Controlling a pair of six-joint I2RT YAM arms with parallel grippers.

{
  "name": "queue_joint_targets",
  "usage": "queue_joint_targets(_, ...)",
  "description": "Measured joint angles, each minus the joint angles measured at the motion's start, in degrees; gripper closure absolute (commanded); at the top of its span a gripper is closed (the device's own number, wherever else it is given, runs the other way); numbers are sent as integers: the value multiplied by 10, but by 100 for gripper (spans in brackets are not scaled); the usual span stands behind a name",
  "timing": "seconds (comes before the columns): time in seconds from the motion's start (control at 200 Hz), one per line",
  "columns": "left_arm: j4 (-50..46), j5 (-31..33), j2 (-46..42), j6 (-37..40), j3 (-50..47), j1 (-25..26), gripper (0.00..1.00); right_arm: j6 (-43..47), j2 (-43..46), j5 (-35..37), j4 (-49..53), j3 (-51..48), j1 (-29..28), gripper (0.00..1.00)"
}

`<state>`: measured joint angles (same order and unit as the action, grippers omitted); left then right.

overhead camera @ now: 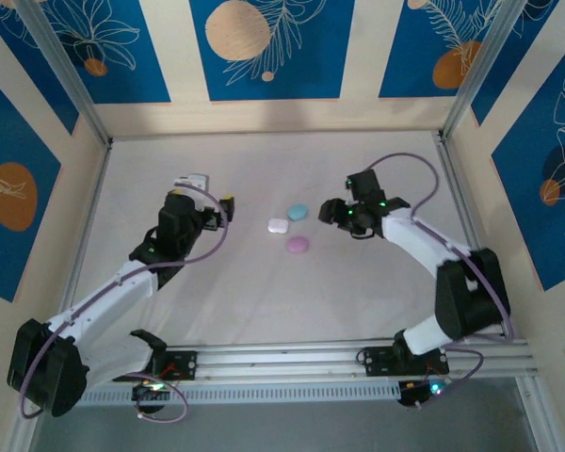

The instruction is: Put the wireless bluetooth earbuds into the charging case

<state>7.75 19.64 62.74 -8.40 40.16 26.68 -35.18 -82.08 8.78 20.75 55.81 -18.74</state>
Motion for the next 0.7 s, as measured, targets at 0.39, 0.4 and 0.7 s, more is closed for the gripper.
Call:
queue_joint_targets(0.39,31,71,75,54,-38,-144,0,216,3,147,-267,-190,146,34)
queue_joint_targets(0.4,33,71,77,54,-39,-145,0,219,1,146,-273,-192,147,34)
queue_joint_targets(0.7,279,22,194,88,-173,-181,0,300,-31,-47,-522,-275,184,35)
